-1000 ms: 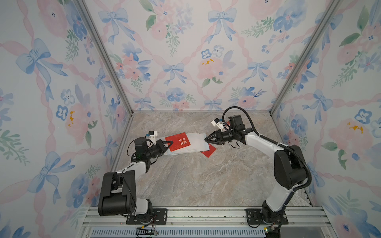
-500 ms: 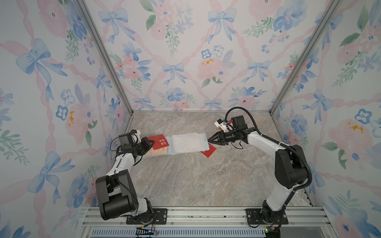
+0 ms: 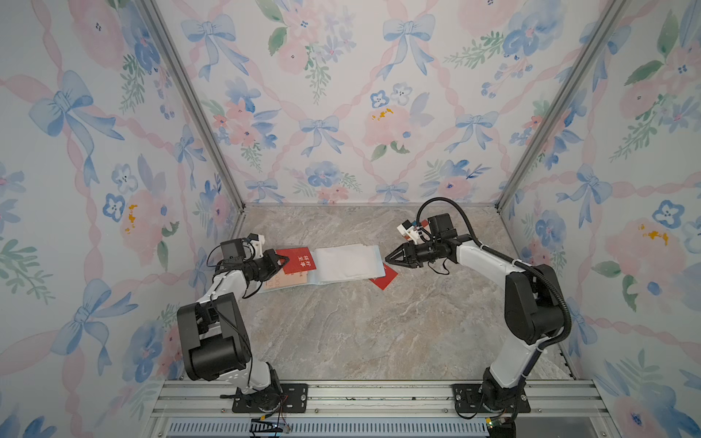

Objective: Place the photos into the photo albums
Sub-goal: Insert the photo into the photo album.

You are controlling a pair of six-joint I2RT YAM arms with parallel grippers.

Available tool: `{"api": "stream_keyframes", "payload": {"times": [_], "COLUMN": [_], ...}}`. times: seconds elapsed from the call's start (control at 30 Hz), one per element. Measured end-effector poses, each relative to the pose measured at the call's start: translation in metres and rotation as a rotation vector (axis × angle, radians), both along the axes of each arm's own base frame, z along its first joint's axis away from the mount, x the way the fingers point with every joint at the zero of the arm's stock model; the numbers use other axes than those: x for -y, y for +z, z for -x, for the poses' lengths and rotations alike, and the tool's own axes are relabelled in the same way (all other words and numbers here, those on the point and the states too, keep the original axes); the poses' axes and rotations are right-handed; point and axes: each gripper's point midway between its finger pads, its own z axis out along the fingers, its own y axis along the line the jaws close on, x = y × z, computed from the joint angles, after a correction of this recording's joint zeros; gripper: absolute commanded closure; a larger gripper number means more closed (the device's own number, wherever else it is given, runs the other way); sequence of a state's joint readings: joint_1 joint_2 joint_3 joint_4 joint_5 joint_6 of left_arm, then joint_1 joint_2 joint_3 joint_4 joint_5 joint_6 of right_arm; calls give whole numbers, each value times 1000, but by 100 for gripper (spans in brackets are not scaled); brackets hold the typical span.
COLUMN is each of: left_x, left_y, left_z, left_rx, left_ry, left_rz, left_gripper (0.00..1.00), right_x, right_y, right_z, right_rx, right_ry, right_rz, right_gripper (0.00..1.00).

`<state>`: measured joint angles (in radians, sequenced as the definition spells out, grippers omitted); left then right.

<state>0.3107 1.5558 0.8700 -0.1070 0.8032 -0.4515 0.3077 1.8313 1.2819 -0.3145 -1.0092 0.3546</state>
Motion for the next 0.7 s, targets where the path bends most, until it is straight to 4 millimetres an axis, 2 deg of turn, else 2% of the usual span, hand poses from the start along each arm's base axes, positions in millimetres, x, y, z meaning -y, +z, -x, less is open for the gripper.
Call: {"api": "stream_keyframes", "payload": {"times": [0.17,0.37,0.57,0.7], "left_x": [12,7,8,10], "left_y": [-10,-15,-12,-20], "left_z": [2,3,2,5], "left_rx": [-33,-51,-42,-69], "left_ry": [-32,-12,-31,-38], "left_rz": [5,-25,-19,-38], "left_gripper": [100,100,100,100], "right_x": [6,8,8,8], "right_y": [-9,-10,-10,-10], "right_z": [-1,-2,-2,-1], "right_rx": [-25,-22,-23,-26], "right_ry": [-15,-17,-17,-16], "right_rz": [8,8,8,10], "right_gripper": [65,65,65,65]}}
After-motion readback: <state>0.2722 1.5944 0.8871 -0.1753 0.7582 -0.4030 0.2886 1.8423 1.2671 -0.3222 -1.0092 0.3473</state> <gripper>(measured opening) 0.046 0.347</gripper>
